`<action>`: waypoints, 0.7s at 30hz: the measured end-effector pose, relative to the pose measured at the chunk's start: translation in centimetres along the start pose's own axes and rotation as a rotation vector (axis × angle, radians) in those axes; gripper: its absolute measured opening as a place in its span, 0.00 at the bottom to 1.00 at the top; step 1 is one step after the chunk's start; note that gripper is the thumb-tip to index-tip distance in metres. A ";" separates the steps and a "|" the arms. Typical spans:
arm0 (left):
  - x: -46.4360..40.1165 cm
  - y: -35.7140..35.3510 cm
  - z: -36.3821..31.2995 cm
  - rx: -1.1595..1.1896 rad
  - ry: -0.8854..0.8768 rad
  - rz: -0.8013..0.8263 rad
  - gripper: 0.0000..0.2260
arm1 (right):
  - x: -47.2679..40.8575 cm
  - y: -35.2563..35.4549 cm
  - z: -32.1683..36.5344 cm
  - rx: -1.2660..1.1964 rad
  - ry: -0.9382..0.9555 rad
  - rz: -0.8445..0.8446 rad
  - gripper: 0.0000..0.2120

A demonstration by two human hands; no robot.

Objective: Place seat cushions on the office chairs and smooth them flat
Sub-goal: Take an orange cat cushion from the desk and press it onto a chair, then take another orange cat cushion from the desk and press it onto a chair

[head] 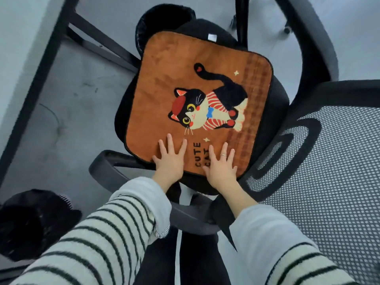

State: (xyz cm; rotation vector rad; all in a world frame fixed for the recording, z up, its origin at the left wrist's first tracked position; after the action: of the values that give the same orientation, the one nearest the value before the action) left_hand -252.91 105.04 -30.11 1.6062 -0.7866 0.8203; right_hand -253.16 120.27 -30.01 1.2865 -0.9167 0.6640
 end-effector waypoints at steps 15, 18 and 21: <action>28.0 8.4 5.3 0.626 0.185 -0.687 0.18 | 24.4 12.6 12.5 0.024 0.601 -0.256 0.18; 34.3 5.8 8.4 0.707 0.229 -0.792 0.18 | 30.4 9.3 15.9 0.110 0.728 -0.276 0.17; 41.9 0.6 11.5 0.787 0.319 -0.881 0.19 | 36.7 3.8 18.5 0.233 0.849 -0.226 0.19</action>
State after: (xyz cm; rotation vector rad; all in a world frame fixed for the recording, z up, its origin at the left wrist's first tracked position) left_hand -229.76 90.81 3.74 2.1467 0.5570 0.7095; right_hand -241.62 100.07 4.13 1.1209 0.0001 1.0375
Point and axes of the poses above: each hand's wrist, its own x-axis away from the middle knuckle, its own y-axis out of the back of the hand, z = x × y, the point moved 3 cm from there along -x, towards the middle knuckle, and after that the axes turned 8 degrees about -y, right-handed, at the moved point
